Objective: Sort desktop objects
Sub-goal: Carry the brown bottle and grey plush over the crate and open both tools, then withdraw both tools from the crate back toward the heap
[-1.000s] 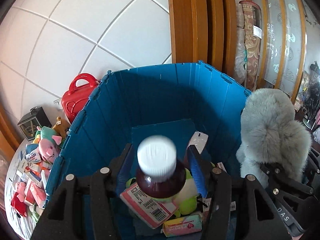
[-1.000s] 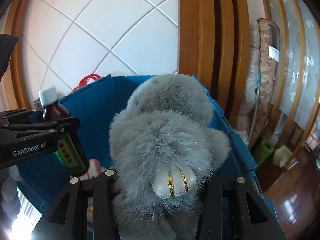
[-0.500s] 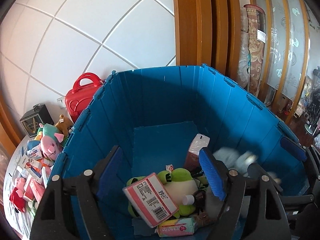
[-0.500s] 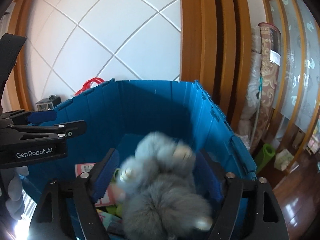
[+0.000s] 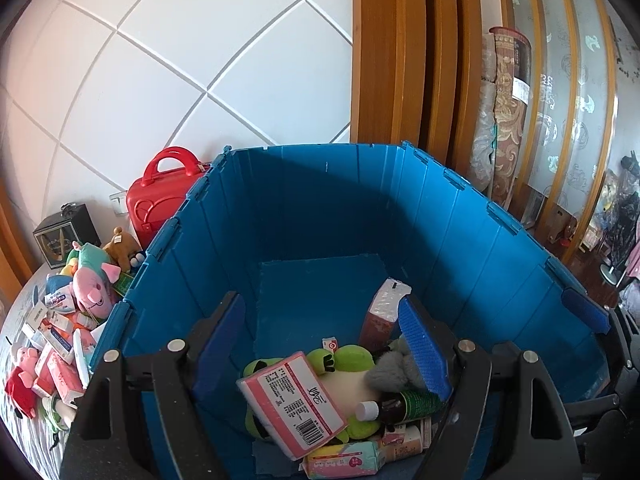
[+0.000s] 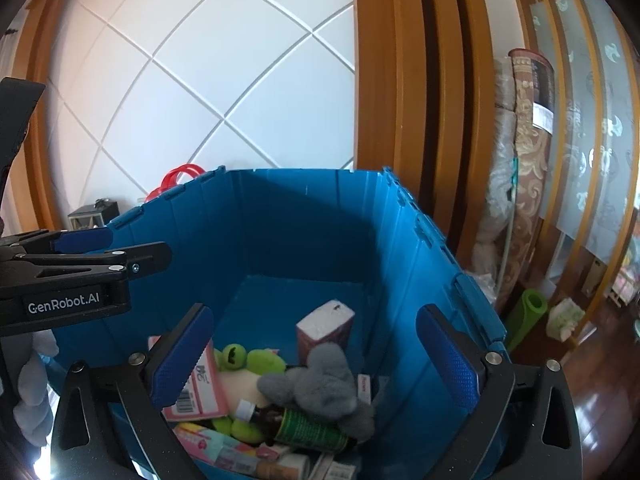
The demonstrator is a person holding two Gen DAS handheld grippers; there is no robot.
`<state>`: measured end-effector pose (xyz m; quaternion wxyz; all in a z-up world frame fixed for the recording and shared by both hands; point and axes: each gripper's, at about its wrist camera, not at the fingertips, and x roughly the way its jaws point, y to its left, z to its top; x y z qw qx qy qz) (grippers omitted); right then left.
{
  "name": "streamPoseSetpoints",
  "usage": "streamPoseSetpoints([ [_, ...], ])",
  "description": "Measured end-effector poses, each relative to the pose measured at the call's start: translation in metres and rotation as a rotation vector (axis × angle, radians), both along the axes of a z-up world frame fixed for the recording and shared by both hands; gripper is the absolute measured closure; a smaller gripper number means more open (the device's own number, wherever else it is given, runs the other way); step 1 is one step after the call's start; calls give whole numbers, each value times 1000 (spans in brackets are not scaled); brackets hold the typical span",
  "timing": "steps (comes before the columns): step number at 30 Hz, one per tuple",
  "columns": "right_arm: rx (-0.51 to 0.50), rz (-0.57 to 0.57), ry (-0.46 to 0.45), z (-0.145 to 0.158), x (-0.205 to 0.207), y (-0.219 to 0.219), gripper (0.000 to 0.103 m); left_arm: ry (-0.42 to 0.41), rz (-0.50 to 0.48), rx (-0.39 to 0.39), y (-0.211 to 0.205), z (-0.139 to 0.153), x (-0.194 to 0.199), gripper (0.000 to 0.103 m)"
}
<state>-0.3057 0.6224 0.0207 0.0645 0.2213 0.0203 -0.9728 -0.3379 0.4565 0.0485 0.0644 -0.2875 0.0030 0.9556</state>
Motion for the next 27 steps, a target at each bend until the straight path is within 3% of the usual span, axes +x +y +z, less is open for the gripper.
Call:
streamPoseSetpoints([
  [5, -13, 2, -18, -2, 1, 1, 0, 15, 16, 41, -13, 2, 8, 24],
  [13, -57, 41, 45, 14, 11, -13, 0, 166, 103, 63, -52, 32, 46, 24],
  [20, -79, 158, 102, 29, 18, -62, 0, 237, 269, 45, -119, 46, 80, 24],
  [27, -105, 293, 184, 51, 36, -137, 0, 211, 441, 12, -215, 37, 105, 24],
])
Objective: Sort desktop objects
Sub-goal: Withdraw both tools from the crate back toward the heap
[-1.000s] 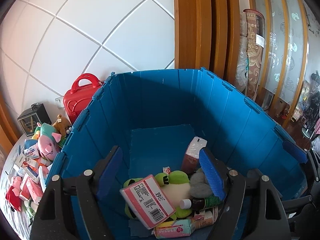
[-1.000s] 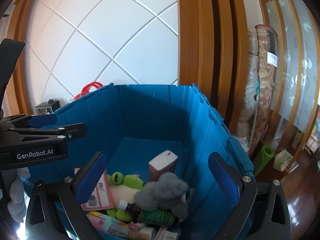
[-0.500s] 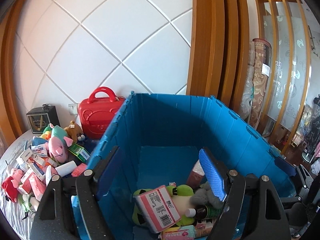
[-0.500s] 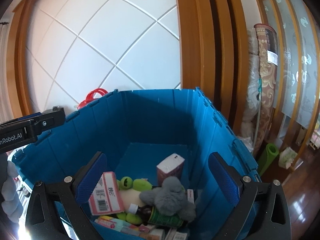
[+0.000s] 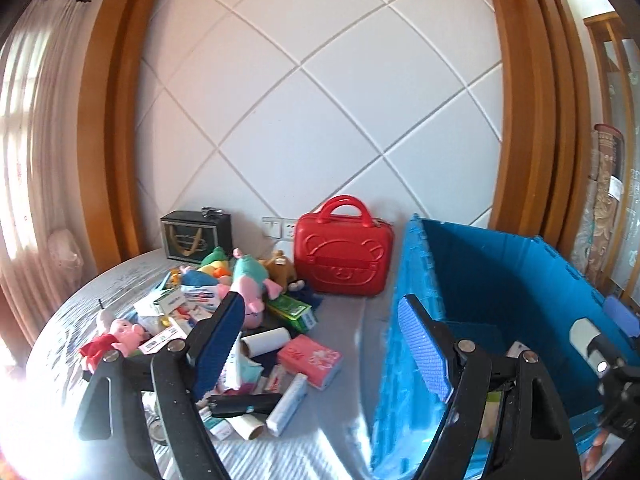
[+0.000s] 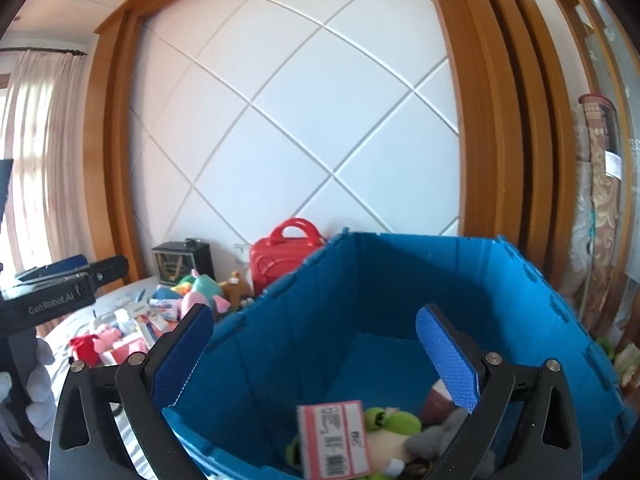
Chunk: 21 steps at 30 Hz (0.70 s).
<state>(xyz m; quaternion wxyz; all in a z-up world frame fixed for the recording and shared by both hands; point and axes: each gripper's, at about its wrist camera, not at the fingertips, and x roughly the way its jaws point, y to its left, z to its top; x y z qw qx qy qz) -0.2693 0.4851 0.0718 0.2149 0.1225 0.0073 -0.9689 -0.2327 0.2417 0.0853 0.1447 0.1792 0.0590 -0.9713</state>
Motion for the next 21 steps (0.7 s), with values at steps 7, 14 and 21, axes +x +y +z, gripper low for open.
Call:
streamPoseSetpoints([
  [7, 18, 122, 45, 10, 25, -105, 0, -127, 112, 8, -108, -39, 21, 24],
  [14, 40, 261, -36, -16, 34, -222, 0, -334, 162, 48, -208, -109, 28, 24],
  [21, 149, 222, -294, -97, 5, -286, 0, -549, 133, 183, -269, -203, 18, 24],
])
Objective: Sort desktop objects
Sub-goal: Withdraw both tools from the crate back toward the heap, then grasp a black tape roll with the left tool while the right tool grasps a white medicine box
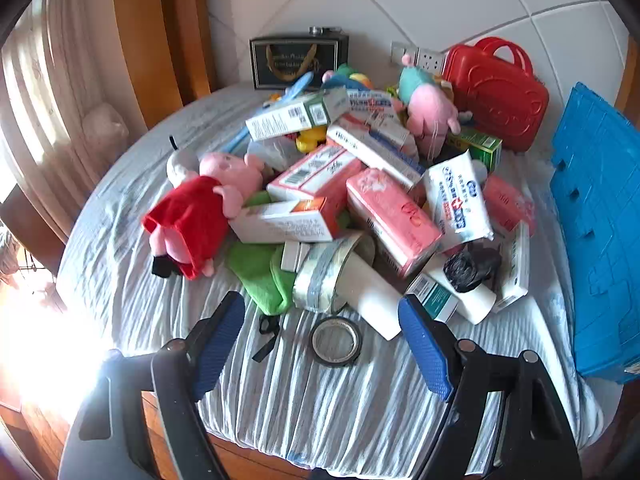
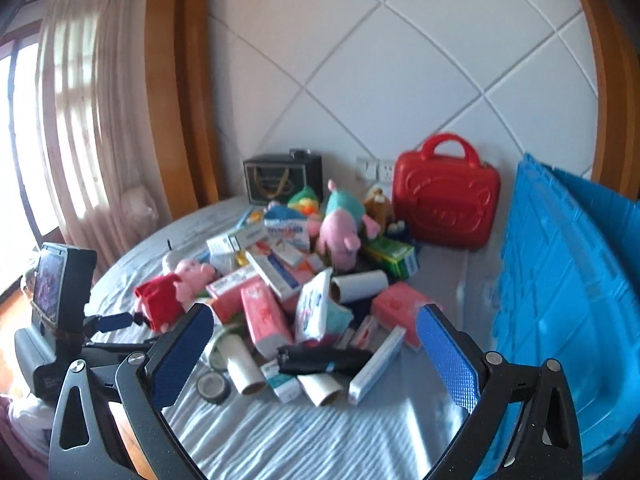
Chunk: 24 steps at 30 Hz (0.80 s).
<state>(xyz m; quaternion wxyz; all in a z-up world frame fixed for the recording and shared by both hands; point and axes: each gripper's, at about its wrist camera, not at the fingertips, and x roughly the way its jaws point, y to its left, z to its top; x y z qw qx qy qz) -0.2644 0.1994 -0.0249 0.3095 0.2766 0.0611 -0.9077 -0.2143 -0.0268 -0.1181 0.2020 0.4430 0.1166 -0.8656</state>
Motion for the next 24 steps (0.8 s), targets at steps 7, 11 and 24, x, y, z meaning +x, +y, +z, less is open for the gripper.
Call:
streamPoseSetpoints([
  [7, 155, -55, -227, -99, -44, -9, 0, -146, -11, 100, -6, -81, -23, 24],
  [11, 198, -50, -363, -152, -64, -11, 0, -198, -13, 123, -3, -111, -32, 24],
  [24, 262, 6, -474, -234, -76, -16, 0, -122, 6, 53, 14, -148, -29, 0],
])
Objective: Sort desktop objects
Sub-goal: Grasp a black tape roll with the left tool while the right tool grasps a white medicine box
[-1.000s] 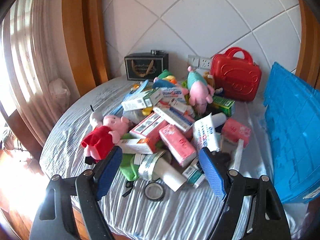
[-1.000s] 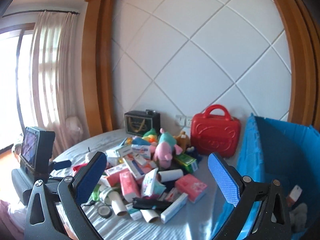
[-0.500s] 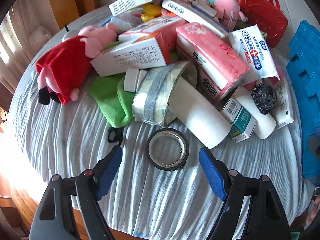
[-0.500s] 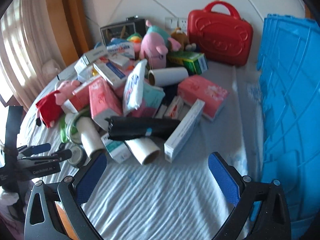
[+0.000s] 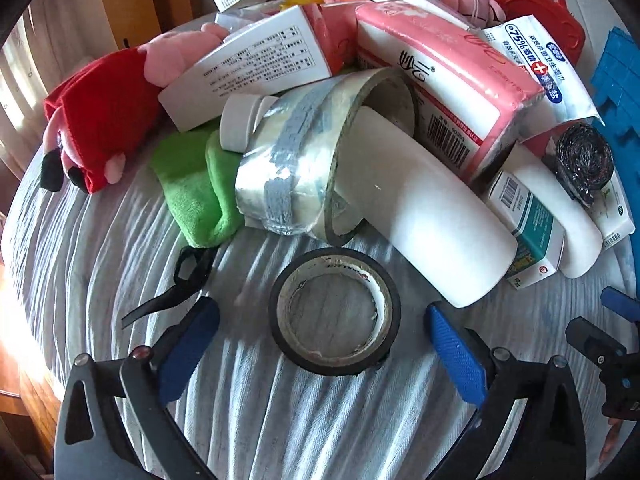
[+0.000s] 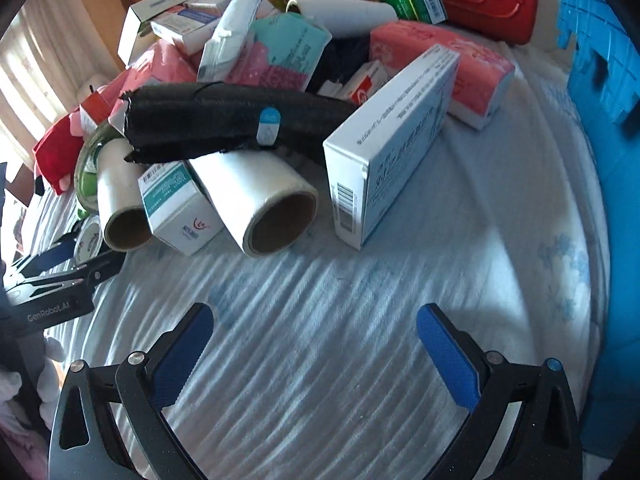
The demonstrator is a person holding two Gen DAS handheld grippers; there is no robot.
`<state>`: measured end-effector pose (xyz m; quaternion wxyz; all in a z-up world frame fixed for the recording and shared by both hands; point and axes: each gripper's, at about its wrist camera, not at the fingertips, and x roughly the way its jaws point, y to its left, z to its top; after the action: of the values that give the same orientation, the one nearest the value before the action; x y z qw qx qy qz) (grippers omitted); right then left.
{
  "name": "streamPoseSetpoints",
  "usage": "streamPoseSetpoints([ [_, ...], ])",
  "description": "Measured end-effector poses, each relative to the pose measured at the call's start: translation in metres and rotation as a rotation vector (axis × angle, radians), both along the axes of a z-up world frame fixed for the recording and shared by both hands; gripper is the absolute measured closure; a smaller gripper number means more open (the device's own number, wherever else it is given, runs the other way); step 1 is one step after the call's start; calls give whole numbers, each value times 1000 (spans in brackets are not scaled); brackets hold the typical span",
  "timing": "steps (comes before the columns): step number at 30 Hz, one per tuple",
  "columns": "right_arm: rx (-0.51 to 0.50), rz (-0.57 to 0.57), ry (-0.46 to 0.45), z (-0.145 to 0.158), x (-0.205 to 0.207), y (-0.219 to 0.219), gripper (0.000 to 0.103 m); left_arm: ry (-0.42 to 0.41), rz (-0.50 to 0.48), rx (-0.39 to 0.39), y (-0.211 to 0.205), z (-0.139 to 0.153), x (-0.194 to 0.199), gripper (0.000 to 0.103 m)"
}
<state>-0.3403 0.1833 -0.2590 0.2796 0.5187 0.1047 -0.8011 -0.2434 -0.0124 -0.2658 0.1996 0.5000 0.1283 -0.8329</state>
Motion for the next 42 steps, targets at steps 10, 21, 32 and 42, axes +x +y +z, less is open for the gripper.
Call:
streamPoseSetpoints([
  [10, -3, 32, 9, 3, 3, 5, 18, 51, 18, -23, 10, 4, 12, 38],
  [21, -150, -91, 50, 35, -26, 4, 51, 37, 4, -53, 29, 14, 13, 47],
  [32, -141, -183, 29, 26, -45, 28, 67, 11, 38, -7, 31, 7, 8, 47],
  [42, -112, -131, 61, 31, -26, 27, 81, 46, -31, -58, 53, 39, 22, 48],
])
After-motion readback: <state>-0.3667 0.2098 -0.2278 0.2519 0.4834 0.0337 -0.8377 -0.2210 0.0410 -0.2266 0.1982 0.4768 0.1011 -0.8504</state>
